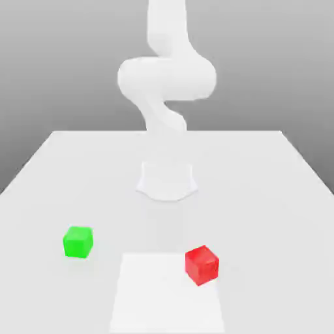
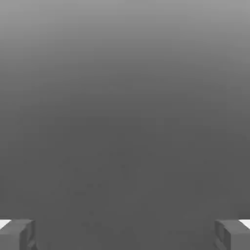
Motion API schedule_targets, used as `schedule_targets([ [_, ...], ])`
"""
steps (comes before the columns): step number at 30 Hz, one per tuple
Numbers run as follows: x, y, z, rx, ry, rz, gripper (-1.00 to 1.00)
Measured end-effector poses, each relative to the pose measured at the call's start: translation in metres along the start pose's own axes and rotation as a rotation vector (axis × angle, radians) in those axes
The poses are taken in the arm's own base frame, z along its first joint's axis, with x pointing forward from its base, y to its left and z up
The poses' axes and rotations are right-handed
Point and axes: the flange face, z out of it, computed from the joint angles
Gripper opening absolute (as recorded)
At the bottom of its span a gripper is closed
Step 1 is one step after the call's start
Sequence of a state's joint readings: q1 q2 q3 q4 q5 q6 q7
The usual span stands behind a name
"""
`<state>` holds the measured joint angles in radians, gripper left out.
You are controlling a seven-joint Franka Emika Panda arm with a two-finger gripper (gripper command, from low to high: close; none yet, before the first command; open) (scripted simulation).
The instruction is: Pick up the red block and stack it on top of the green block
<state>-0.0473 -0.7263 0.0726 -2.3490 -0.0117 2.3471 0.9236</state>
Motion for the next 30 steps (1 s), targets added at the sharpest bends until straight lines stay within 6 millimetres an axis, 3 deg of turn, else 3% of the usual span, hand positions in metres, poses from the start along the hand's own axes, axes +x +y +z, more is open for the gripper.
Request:
schedule_targets([
  [3, -0.027, 0.003, 0.068, -0.102, -0.026, 0.102, 0.0],
  [7, -0.062, 0.024, 0.149, -0.23, -0.06, 0.239, 0.0],
  [11, -0.101, 0.058, 0.218, -0.354, -0.093, 0.385, 0.0],
  [15, -0.143, 0.101, 0.272, -0.473, -0.126, 0.536, 0.0],
  [19, -0.189, 0.146, 0.308, -0.587, -0.16, 0.692, 0.0],
  [23, -0.239, 0.185, 0.326, -0.695, -0.196, 0.845, 0.0],
  [30, -0.253, 0.199, 0.346, -0.711, -0.2, 0.901, 0.0],
])
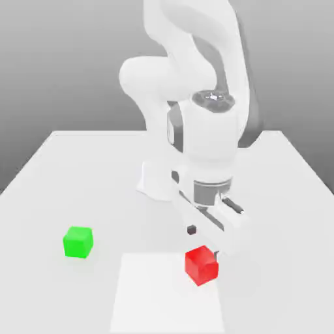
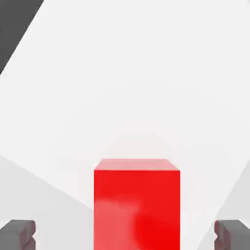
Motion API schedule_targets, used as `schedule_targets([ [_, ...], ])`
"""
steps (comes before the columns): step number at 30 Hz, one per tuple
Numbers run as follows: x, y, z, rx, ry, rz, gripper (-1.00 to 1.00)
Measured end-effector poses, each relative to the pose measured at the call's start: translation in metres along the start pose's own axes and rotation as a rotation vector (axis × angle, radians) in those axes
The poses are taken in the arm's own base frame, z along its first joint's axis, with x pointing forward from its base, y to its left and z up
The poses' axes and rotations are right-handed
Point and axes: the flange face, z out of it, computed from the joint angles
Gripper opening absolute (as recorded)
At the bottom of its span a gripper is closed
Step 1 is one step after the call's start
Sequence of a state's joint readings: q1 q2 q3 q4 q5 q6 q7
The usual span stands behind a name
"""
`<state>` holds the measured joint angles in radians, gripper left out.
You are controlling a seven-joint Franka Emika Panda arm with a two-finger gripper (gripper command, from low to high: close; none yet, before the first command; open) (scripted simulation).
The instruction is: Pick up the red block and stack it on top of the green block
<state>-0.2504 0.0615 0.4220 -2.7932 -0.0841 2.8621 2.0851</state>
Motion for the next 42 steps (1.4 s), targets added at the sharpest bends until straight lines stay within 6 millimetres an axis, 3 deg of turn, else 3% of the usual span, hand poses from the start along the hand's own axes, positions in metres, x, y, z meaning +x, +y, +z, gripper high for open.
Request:
schedule_targets([
  [10, 0.002, 0.006, 0.048, -0.009, 0.005, -0.005, 0.0],
  [11, 0.003, 0.007, 0.051, -0.01, 0.006, -0.006, -1.0],
  [18, 0.003, 0.006, 0.05, -0.008, 0.005, -0.006, -1.0],
  [26, -0.001, -0.001, 0.012, 0.003, -0.002, -0.001, -1.0],
  [34, 0.001, 0.006, -0.014, -0.007, 0.005, -0.01, -1.0],
  [35, 0.004, 0.006, -0.015, -0.009, 0.009, 0.022, -1.0],
  [38, 0.058, -0.01, -0.02, -0.011, 0.023, 0.302, -1.0],
  [42, 0.115, -0.017, -0.027, -0.01, 0.036, 0.664, -1.0],
])
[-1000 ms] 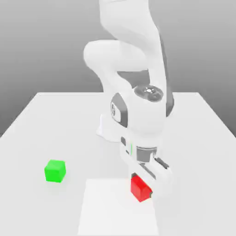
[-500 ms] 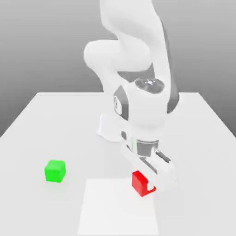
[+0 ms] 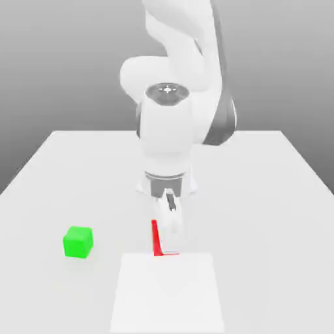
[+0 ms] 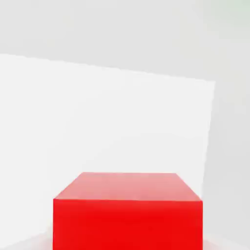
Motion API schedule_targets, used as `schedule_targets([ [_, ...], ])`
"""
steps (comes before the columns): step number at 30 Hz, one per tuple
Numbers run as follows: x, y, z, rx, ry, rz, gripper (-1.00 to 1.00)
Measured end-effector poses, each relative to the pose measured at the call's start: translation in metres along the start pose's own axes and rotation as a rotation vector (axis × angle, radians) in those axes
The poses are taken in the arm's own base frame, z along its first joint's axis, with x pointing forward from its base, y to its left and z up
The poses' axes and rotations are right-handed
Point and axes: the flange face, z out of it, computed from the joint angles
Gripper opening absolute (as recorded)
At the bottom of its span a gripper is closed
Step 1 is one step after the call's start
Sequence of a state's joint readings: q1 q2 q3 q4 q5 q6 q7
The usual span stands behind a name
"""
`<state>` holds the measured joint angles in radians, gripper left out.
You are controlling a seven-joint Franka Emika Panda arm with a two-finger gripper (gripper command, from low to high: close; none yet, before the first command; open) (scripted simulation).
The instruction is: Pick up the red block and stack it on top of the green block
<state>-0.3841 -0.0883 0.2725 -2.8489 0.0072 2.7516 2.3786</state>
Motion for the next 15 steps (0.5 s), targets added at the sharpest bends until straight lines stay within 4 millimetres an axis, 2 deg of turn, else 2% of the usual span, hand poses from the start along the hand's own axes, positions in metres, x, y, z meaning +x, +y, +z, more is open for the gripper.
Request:
schedule_targets([
  [6, 0.069, -0.046, -0.009, -0.004, 0.002, 0.521, -1.0],
  [12, 0.144, -0.074, -0.02, -0.016, -0.016, 1.043, -1.0],
  [13, 0.153, -0.077, -0.021, -0.021, -0.025, 1.113, -1.0],
  [15, 0.159, -0.079, -0.021, -0.031, -0.042, 1.164, -1.0],
])
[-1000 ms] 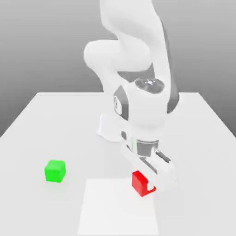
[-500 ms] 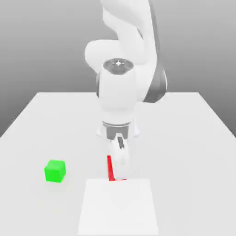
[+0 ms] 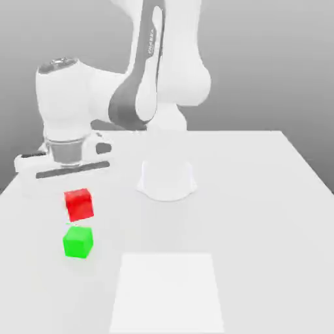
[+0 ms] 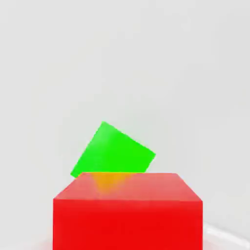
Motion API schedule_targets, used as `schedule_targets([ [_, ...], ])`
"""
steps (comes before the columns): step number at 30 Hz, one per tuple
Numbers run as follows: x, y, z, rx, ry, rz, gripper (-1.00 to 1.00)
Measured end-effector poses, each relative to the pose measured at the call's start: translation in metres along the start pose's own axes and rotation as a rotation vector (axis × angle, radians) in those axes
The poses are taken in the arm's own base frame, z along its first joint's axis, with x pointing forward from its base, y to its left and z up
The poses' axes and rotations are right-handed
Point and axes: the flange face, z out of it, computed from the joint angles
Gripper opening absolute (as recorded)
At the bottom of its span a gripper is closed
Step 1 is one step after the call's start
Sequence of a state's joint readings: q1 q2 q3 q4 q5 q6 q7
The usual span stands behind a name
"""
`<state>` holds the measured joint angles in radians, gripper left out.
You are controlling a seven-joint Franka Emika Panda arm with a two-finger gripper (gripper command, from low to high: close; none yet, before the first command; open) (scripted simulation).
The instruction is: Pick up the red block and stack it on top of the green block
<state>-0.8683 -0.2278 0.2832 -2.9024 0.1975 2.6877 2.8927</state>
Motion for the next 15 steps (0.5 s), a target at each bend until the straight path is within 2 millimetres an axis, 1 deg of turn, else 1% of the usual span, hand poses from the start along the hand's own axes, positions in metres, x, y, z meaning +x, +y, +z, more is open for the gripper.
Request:
schedule_targets([
  [7, -0.002, 0.003, 0.009, -0.048, -0.015, 0.015, -1.0],
  [15, -0.002, 0.006, 0.028, -0.071, -0.009, 0.017, -1.0],
])
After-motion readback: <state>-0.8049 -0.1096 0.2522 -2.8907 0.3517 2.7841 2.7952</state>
